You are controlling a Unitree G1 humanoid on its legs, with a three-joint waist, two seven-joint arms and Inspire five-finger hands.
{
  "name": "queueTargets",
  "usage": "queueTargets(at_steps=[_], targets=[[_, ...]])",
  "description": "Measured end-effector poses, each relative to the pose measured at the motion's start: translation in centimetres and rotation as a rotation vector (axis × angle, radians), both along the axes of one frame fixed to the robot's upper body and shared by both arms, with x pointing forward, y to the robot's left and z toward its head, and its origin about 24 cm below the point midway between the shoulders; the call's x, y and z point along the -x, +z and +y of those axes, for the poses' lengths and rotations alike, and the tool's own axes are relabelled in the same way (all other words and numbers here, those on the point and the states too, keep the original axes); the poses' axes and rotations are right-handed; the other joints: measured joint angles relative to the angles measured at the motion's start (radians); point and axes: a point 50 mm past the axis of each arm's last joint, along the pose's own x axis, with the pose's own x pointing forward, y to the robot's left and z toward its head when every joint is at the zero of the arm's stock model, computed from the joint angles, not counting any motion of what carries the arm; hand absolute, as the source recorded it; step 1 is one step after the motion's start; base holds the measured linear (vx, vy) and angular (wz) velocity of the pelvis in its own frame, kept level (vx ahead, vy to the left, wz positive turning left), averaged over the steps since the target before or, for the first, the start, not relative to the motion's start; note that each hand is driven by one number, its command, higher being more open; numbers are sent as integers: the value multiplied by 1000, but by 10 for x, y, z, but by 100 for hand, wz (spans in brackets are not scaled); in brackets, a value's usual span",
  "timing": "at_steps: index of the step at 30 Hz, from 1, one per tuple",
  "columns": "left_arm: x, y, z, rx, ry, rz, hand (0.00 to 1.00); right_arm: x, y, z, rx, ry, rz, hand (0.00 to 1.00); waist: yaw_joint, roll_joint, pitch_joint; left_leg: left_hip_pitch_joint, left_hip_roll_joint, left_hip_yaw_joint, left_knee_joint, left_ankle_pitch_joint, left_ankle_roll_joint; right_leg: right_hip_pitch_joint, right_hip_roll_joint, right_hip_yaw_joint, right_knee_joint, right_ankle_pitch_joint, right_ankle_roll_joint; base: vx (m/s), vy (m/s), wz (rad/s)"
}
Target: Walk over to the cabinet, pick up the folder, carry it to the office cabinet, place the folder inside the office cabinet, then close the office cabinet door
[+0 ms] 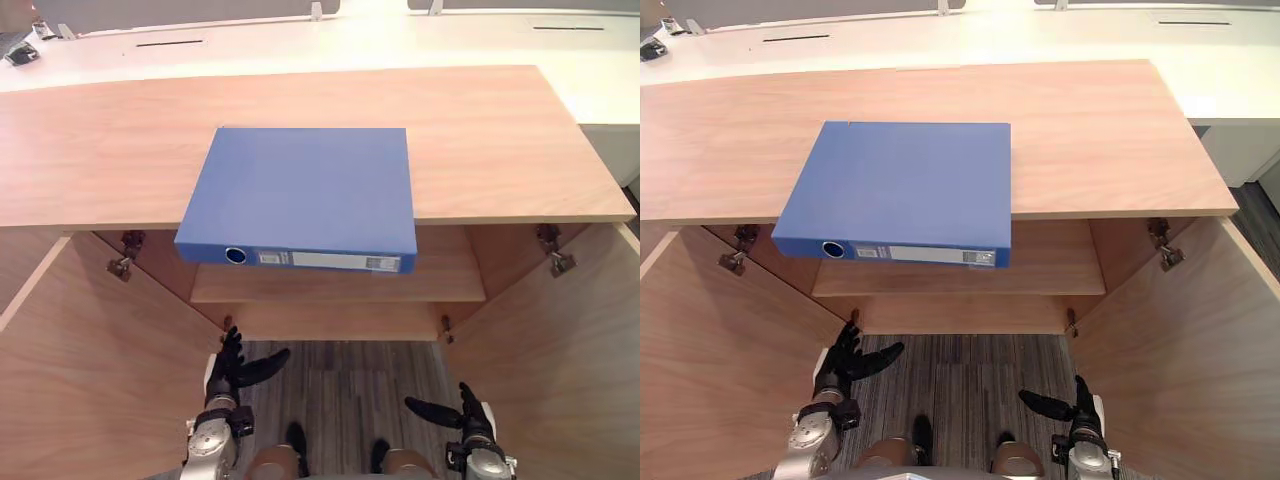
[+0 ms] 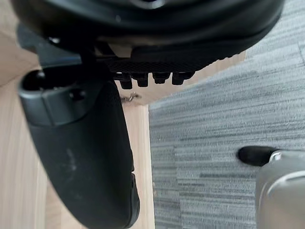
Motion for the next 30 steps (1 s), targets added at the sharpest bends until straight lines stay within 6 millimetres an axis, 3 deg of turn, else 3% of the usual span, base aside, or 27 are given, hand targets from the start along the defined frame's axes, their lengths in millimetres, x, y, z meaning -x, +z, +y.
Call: queueTargets(at_steps=[2,8,12,16,23,30], targets=[[-5,25,1,-44,9,-119,100,-5,2,0,4,3,-16,100,8,-1,-2,8,-1,-5,-13,5,1,7,1,-2,-6,0,1,27,-11,8],[-4,64,2,-185,21,-284,100,-6,3,0,18,18,-30,100,12,-2,-15,47,-2,-7,-65,25,-2,24,4,3,-10,2,1,-3,-4,0],[-2,107,2,-420,-26,-439,100,-2,0,0,38,49,0,100,14,-2,-39,57,-2,-4,-74,32,-2,28,5,12,-12,5,1,-28,0,-3],[-1,133,-3,-650,-72,-551,100,6,-3,1,41,63,28,100,24,-1,-59,65,-3,-2,-65,32,-1,45,7,23,-27,19,-1,-62,9,-3],[2,161,-12,-881,-47,-693,100,22,-11,9,52,150,94,100,21,3,-95,77,-9,-9,-117,72,0,45,13,36,-39,24,3,-102,-13,3],[0,162,-22,-966,-153,-714,100,29,-12,10,50,155,112,100,9,3,-106,100,-3,-7,-167,104,-2,40,23,39,-42,26,4,-30,-18,0]])
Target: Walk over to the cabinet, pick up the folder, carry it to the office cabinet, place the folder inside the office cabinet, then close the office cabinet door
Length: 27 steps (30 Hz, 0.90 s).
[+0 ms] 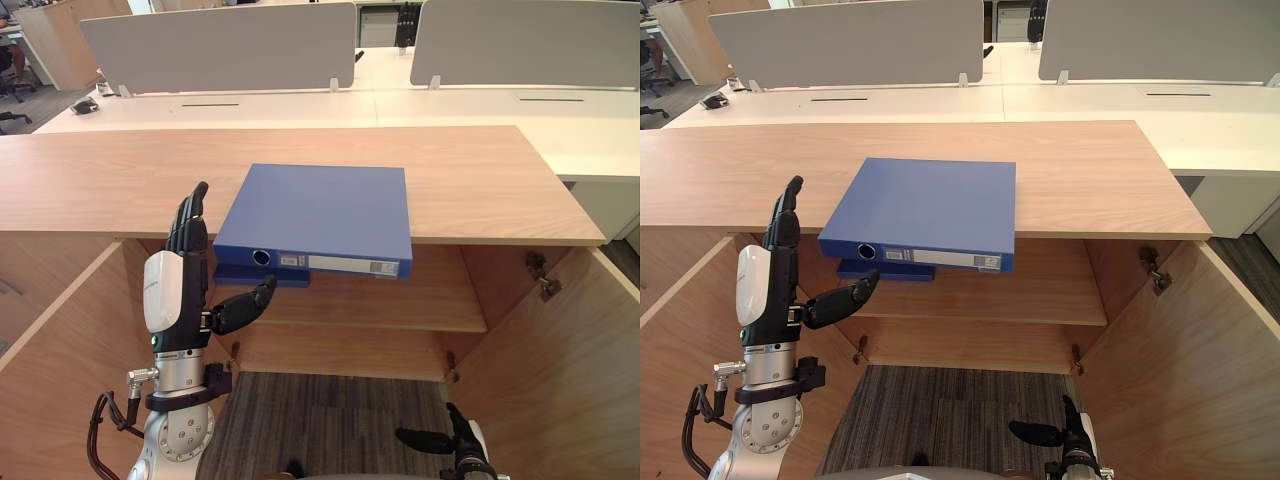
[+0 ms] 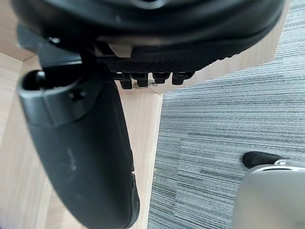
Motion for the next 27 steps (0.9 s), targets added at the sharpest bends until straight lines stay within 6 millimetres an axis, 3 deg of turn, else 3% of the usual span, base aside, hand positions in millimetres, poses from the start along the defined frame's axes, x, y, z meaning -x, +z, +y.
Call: queueTargets(at_steps=[8,9,14,22,27], targets=[[-25,6,-16,-192,-118,-13,100,1,0,-1,-4,4,4,100,-19,-1,-4,6,7,25,-1,-2,-2,-1,9,26,-13,12,-7,22,-21,-10],[-30,4,-14,-222,-117,-5,0,1,0,-1,-5,6,3,100,-27,-1,-4,6,8,25,-1,-1,-2,0,10,26,-14,13,-8,-13,-24,-4],[-44,-14,-2,-354,-69,99,0,0,1,-3,-8,15,3,100,-38,-1,-5,9,13,33,-3,-2,-2,-1,14,35,-29,26,-9,-37,-14,-6],[-60,20,-1,-383,-35,-51,0,-6,4,-4,-13,26,-21,100,-39,-2,-7,5,14,53,-6,-2,-2,-2,15,55,-67,49,-2,-28,0,-7],[-54,17,-9,-297,-84,-23,0,-19,14,-5,-14,11,-100,100,-42,-3,-7,-4,15,70,-1,-5,-4,-13,15,75,-74,58,-1,26,0,-10]])
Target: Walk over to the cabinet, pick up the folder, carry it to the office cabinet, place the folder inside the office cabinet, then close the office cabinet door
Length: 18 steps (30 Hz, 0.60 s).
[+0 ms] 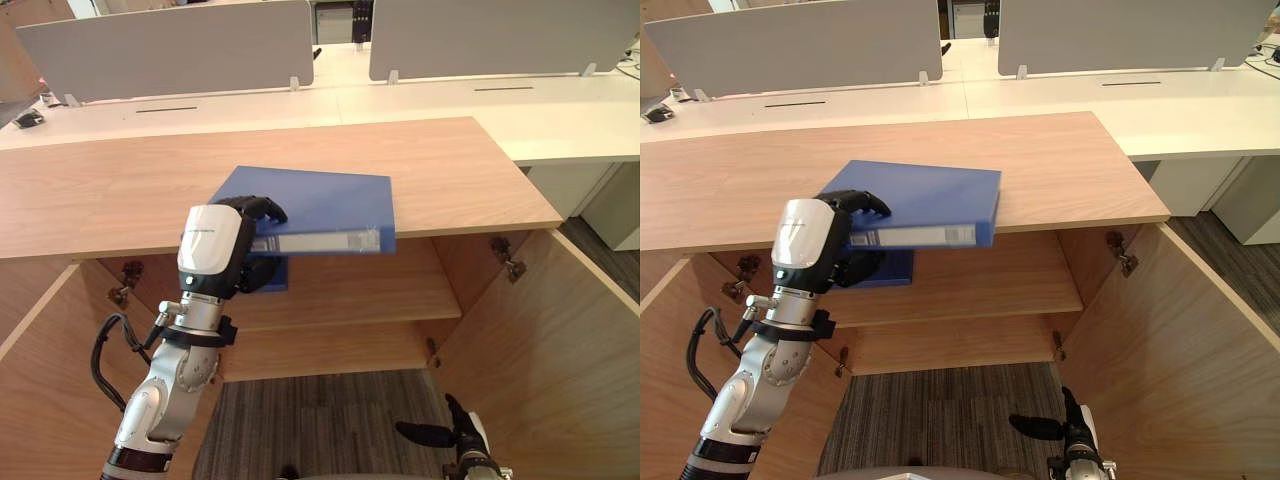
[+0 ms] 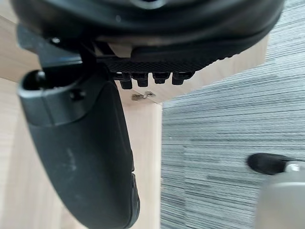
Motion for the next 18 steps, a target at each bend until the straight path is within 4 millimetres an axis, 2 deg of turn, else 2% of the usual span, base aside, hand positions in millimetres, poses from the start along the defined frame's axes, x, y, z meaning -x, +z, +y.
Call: queueTargets(at_steps=[2,6,10,13,14,15,17,18], targets=[[6,6,-6,34,-27,-13,0,-8,8,0,1,-8,-57,100,0,0,0,-6,0,3,0,0,0,-7,4,4,0,2,0,40,-11,-10],[27,16,-27,143,-177,-8,0,-34,40,7,-28,-26,-264,100,-13,-1,1,-5,1,10,1,-3,3,-10,6,15,1,5,0,16,-20,-8],[45,33,-50,342,-403,-22,0,-62,91,20,-89,-38,-556,100,-14,-1,1,-2,6,38,1,-15,2,-23,12,45,-2,13,0,-23,-6,-20],[51,43,-50,468,-463,-50,0,-66,123,22,-103,-34,-712,100,-17,-1,1,1,6,51,1,-19,3,-27,12,59,-5,17,2,-4,3,-18],[53,47,-47,551,-489,-53,0,-66,141,21,-112,-37,-796,100,-17,-1,1,2,5,58,1,-21,3,-27,12,66,-10,20,3,12,1,-13],[54,48,-46,572,-489,-56,0,-66,147,21,-110,-33,-822,100,-18,-1,1,2,5,61,1,-22,3,-28,12,68,-11,21,4,18,-1,-17],[59,50,-36,726,-509,-41,0,-63,174,21,-134,-30,-949,100,-19,-2,1,2,5,70,1,-24,4,-33,13,80,-12,22,5,24,-4,-14],[60,51,-32,781,-521,-29,0,-62,181,21,-147,-29,-979,100,-20,-2,2,2,5,73,1,-25,4,-34,13,82,-12,22,5,26,-9,-11]])
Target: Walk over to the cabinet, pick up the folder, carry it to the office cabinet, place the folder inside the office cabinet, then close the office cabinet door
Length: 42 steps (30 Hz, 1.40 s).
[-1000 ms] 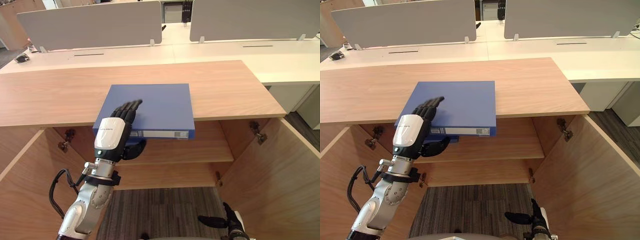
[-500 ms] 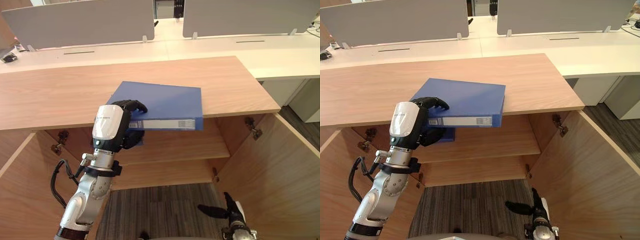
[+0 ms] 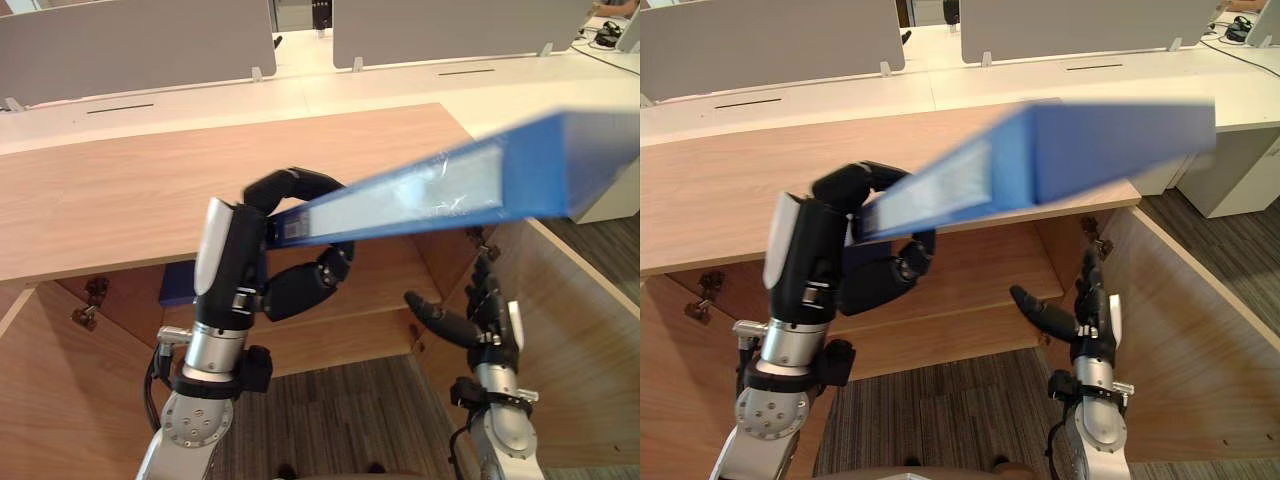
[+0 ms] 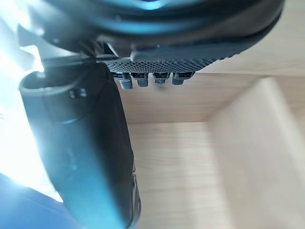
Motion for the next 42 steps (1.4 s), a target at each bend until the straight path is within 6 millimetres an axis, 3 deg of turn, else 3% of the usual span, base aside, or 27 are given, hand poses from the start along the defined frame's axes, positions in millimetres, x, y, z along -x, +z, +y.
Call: queueTargets(at_steps=[4,7,16,20,25,26,35,41,42], targets=[[5,-4,20,265,-77,90,0,4,36,-5,-14,10,-176,100,1,-1,1,3,0,7,0,-6,0,-1,0,8,-1,0,1,9,-6,-4],[7,-9,26,347,-101,136,0,5,53,-3,-22,48,-262,100,3,-2,1,3,0,9,0,-8,-1,-1,0,9,-1,0,1,0,0,0],[7,-18,21,350,-216,215,0,-15,86,14,67,251,-398,100,5,-1,1,3,0,9,0,-8,0,2,0,9,-1,1,2,-4,-11,0],[2,-33,19,331,-274,314,0,-26,105,26,151,386,-479,100,9,-1,1,2,0,-7,3,-7,1,11,-1,-5,-2,0,3,-11,-33,10],[2,-45,22,351,-317,399,0,-37,109,31,182,488,-480,100,13,-1,0,1,-1,-21,3,-5,3,19,-4,-22,-3,0,3,-12,-35,10],[3,-45,23,354,-326,411,0,-38,107,30,179,503,-462,0,16,-1,0,0,-2,-26,3,-4,3,20,-4,-27,-3,0,3,-19,-41,11],[4,-58,33,360,-319,501,0,-52,92,22,116,601,-350,0,33,0,-1,-15,-5,-65,0,10,2,29,-8,-66,-13,0,3,-22,-35,13],[3,-58,44,348,-256,488,0,-51,88,32,94,706,-334,0,37,0,-5,-21,-6,-77,0,17,3,29,-9,-78,-14,0,3,-13,-23,6],[2,-60,44,347,-246,490,100,-51,88,35,92,728,-335,0,37,-1,-7,-22,-6,-78,0,17,3,29,-9,-79,-14,0,3,0,0,0]])
